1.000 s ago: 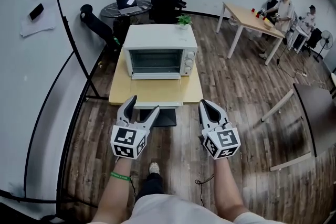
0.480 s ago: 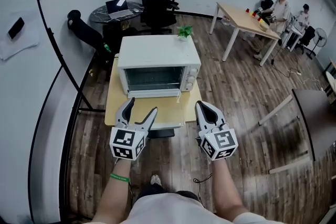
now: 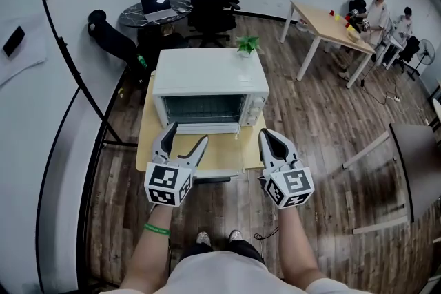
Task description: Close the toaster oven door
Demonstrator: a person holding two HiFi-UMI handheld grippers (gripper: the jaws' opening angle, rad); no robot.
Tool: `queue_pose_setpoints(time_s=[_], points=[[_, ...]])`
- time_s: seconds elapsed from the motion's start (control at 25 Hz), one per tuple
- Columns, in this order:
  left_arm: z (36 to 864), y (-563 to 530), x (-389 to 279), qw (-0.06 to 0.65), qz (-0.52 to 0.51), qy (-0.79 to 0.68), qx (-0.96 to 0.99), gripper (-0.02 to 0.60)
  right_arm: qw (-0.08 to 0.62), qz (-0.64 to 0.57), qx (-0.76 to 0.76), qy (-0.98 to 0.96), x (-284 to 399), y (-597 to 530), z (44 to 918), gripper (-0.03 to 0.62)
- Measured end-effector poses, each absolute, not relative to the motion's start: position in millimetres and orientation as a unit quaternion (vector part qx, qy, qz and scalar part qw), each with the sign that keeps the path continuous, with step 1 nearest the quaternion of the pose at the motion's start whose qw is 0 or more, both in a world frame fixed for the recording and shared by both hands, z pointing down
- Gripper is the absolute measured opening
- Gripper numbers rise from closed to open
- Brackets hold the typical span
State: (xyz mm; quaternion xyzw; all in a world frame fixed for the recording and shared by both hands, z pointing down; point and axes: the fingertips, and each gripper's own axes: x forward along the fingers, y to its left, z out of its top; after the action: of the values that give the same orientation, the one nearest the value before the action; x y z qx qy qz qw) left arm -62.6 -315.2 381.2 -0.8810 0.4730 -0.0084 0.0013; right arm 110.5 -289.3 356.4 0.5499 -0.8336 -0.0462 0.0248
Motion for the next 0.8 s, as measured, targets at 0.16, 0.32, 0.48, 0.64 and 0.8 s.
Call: queue_pose_setpoints(time_s=[0.16,0.32,0.48,0.64,0.8], points=[[388.0,-320.6,-55.4,-0.007,-0.013,0.487,-0.874,0.325,0.026,-0.032,0.54,-0.84,117.3,-296.4,367.0,0.0],[391.2,-326.4,-51.4,-0.01,-0.016,0.497,-0.867,0.325,0.029,-0.027,0.531,-0.846,121.0,-303.6,372.0,0.0],[403.1,-330.5,-53.5,-0.018,-0.023,0.509,-0.86,0.325,0.032,-0.026,0.524,-0.851,122.7,-306.2,375.9,0.0],[430.1,-335.3,-55.9,-0.036,-0.041,0.518,-0.854,0.325,0.038,-0.019,0.52,-0.853,124.7,-310.5,382.3,0.0],[486.5,-335.1,-61.1,-0.075,-0.073,0.532,-0.84,0.325,0.048,-0.003,0.516,-0.856,124.9,-314.5,399.2,0.0]])
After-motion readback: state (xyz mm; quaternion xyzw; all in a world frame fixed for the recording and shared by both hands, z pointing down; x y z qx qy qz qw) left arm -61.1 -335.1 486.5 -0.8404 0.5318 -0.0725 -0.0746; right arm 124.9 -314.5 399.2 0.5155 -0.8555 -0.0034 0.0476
